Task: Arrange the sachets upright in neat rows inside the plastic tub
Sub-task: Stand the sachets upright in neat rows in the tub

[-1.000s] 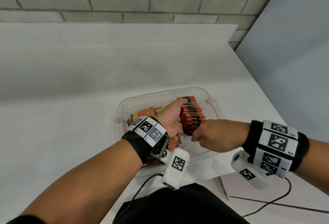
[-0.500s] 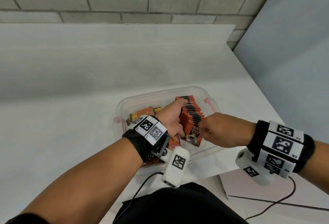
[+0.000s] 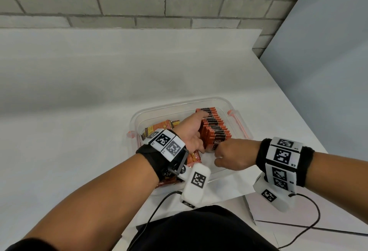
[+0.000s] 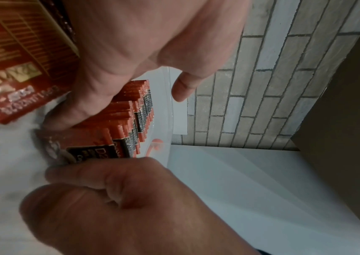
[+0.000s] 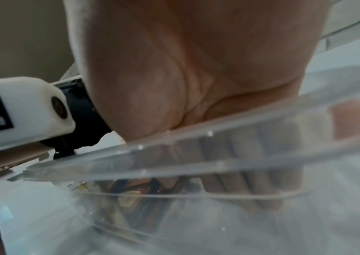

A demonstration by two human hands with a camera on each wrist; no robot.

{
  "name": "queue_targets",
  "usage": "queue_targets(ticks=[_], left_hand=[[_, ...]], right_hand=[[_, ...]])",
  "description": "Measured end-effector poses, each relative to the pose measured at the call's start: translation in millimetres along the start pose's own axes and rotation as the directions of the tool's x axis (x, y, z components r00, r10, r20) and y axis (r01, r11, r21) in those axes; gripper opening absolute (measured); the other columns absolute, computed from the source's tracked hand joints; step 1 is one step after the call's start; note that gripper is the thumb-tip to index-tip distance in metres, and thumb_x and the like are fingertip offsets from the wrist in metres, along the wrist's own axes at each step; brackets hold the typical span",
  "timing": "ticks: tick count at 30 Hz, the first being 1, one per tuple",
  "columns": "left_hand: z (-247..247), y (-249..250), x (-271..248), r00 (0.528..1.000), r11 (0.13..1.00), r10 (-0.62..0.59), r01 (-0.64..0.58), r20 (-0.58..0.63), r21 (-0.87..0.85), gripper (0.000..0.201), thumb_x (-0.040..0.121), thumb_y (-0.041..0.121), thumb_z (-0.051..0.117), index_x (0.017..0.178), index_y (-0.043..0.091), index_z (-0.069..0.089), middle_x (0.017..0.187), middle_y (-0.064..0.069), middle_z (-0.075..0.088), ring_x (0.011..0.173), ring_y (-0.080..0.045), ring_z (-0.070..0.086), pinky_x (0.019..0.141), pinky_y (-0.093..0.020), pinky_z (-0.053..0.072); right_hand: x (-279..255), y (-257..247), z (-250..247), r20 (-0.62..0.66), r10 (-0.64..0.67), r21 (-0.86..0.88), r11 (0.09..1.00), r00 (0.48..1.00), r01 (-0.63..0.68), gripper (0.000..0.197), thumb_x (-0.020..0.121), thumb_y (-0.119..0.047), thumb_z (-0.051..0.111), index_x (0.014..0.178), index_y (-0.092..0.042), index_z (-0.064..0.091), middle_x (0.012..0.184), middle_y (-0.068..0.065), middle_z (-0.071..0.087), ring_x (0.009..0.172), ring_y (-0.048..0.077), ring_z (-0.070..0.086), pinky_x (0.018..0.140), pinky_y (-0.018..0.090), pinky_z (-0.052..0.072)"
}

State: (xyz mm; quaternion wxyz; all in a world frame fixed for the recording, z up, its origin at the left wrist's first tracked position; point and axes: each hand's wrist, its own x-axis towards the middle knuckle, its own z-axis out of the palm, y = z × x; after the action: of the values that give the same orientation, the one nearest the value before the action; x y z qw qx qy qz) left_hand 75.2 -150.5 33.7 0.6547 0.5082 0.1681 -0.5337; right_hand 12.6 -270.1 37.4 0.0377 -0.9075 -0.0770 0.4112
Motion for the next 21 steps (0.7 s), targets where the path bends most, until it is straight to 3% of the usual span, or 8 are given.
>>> queue_targets(ticks=[2,3,5,7,9,11,17,21], left_hand=[[-0.6,-0.6,0.8,1.000,1.000,0.006,-0.006,-0.015,0.003,0.044,0.099,0.035,0.044,0.124,0.000,0.045,0.137,-0.027,0.045,0.130,-0.044,0.041,0.113,-0.057,0.016],[-0.3,-0.9,1.0,1.000,1.000,0.014,-0.014,-0.016,-0.003,0.052,0.099,0.035,0.043,0.135,-0.001,0.038,0.143,-0.028,0.038,0.132,-0.045,0.038,0.114,-0.057,0.013],[0.1,-1.1,1.4,1.000,1.000,0.025,-0.025,-0.002,-0.016,0.056,0.099,0.035,0.043,0.141,-0.001,0.032,0.145,-0.028,0.036,0.131,-0.044,0.039,0.114,-0.057,0.014],[-1.0,-1.5,2.8,1.000,0.999,0.023,-0.023,0.011,-0.021,0.048,0.099,0.035,0.044,0.131,-0.001,0.040,0.141,-0.027,0.042,0.126,-0.042,0.045,0.112,-0.055,0.021],[-1.6,-1.5,4.3,0.999,1.000,0.004,-0.004,0.035,-0.020,0.033,0.099,0.035,0.044,0.105,0.003,0.051,0.131,-0.024,0.051,0.119,-0.039,0.051,0.107,-0.051,0.031],[-2.5,-1.4,6.2,0.999,1.000,-0.005,0.006,0.037,-0.020,0.031,0.099,0.034,0.044,0.086,0.006,0.049,0.118,-0.021,0.055,0.117,-0.038,0.053,0.101,-0.050,0.035],[-2.8,-0.7,10.8,0.998,1.000,-0.001,0.003,0.059,-0.026,0.032,0.098,0.034,0.045,0.086,0.005,0.050,0.114,-0.022,0.057,0.111,-0.036,0.056,0.105,-0.052,0.035],[-1.8,-0.8,11.3,0.998,0.999,0.013,-0.011,0.057,-0.040,0.032,0.097,0.036,0.045,0.088,0.005,0.052,0.100,-0.020,0.060,0.091,-0.032,0.059,0.088,-0.047,0.040]], right_hand=[[-0.3,0.2,0.1,-0.033,0.033,-0.028,0.999,0.999,-0.034,0.039,0.097,-0.030,0.043,0.060,-0.016,0.037,0.065,-0.001,0.043,0.071,0.022,0.046,0.065,0.028,0.036],[-0.2,0.2,0.3,-0.045,0.042,-0.033,0.999,0.998,-0.043,0.039,0.097,-0.030,0.044,0.061,-0.017,0.036,0.065,-0.002,0.043,0.070,0.021,0.046,0.064,0.028,0.035],[0.8,0.9,0.1,-0.072,0.051,-0.028,0.998,0.996,-0.054,0.039,0.096,-0.029,0.045,0.060,-0.017,0.035,0.063,-0.002,0.041,0.063,0.018,0.042,0.056,0.025,0.033],[3.9,3.1,-0.6,-0.094,0.063,-0.012,0.998,0.994,-0.065,0.038,0.094,-0.026,0.047,0.060,-0.019,0.034,0.063,-0.003,0.040,0.060,0.017,0.040,0.052,0.022,0.031],[6.5,5.6,-1.5,-0.108,0.101,0.000,0.995,0.989,-0.101,0.033,0.094,-0.022,0.048,0.062,-0.021,0.037,0.064,-0.004,0.040,0.057,0.013,0.038,0.052,0.019,0.031],[7.9,6.6,-1.2,-0.116,0.133,0.011,0.991,0.984,-0.132,0.029,0.093,-0.021,0.048,0.065,-0.021,0.040,0.066,-0.004,0.040,0.055,0.008,0.035,0.054,0.018,0.031],[5.5,5.8,1.0,-0.108,0.110,0.029,0.994,0.988,-0.108,0.036,0.092,-0.020,0.048,0.058,-0.018,0.036,0.061,-0.001,0.041,0.054,0.013,0.036,0.051,0.022,0.032],[4.6,5.3,3.3,-0.111,0.083,0.028,0.996,0.990,-0.081,0.035,0.092,-0.022,0.047,0.060,-0.014,0.037,0.062,0.000,0.043,0.058,0.016,0.041,0.051,0.023,0.032]])
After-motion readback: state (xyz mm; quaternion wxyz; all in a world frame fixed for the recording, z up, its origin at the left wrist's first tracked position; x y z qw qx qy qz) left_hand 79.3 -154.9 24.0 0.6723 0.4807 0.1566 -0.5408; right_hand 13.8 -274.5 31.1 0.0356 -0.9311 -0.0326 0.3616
